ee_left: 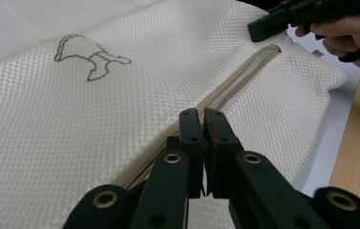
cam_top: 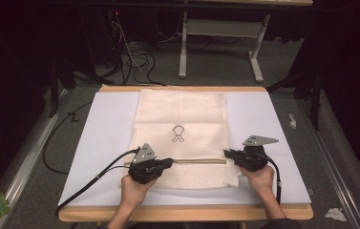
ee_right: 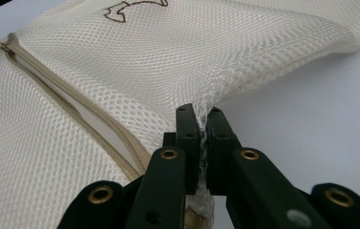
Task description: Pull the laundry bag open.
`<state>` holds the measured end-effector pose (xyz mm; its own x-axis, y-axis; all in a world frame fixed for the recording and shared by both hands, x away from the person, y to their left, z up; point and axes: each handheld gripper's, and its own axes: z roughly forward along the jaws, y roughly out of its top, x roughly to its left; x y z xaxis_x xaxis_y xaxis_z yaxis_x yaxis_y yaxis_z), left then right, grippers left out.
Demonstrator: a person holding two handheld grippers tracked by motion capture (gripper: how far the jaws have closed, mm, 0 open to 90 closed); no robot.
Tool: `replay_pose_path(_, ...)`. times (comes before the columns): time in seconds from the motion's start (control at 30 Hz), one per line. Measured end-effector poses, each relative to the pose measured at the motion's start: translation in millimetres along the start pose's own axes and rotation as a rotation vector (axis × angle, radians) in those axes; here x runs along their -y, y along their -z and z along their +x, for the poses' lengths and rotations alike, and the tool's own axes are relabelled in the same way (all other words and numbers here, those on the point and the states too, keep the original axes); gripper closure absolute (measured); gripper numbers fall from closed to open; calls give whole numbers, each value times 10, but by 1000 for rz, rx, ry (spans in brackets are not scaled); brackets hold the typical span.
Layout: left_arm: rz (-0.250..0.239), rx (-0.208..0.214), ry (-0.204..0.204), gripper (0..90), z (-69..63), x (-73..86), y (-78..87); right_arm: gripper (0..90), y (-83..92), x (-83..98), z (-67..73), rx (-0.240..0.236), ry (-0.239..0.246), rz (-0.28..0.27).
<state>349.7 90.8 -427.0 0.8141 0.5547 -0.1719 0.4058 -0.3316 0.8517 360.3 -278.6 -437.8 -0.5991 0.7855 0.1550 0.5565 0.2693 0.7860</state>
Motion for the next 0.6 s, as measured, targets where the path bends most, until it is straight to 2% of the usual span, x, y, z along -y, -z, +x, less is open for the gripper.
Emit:
replay_pose_path(0.23,-11,-7,-9,872,3,0,33,881,-19,-7,19,0,6,9)
replay_pose_path(0.6,-34,-17,12,872,36,49,152,881,-7,-24,60,9,20,21)
